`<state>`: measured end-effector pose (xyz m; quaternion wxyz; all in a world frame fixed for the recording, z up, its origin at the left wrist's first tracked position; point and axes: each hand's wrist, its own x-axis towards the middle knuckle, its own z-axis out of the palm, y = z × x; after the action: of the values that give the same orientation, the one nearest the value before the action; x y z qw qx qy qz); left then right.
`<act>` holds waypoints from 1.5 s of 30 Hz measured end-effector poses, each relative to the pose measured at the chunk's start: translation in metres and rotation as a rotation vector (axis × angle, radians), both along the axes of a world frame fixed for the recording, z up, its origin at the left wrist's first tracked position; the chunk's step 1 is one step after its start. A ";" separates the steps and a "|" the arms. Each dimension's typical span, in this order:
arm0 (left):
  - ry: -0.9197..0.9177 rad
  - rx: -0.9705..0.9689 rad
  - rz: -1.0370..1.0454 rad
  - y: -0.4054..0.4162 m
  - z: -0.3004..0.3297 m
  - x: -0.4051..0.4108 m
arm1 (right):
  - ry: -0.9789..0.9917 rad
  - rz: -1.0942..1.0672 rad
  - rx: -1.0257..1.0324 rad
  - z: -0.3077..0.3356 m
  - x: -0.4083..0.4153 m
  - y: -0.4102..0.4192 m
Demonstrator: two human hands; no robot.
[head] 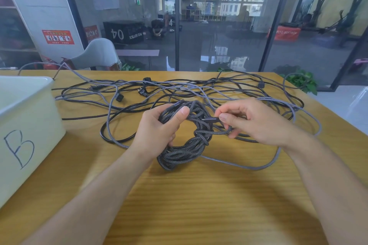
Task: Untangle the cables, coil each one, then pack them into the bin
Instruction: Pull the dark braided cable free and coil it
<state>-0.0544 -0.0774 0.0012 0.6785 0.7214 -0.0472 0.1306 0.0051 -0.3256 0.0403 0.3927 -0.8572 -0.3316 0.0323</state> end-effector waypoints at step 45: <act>0.102 -0.010 0.117 0.008 -0.017 0.014 | -0.478 -0.220 -0.114 -0.028 -0.032 0.064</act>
<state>-0.0408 -0.0693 -0.0162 0.6749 0.7251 0.0301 0.1334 -0.0268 -0.2615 0.0124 0.2553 -0.8922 -0.3173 -0.1953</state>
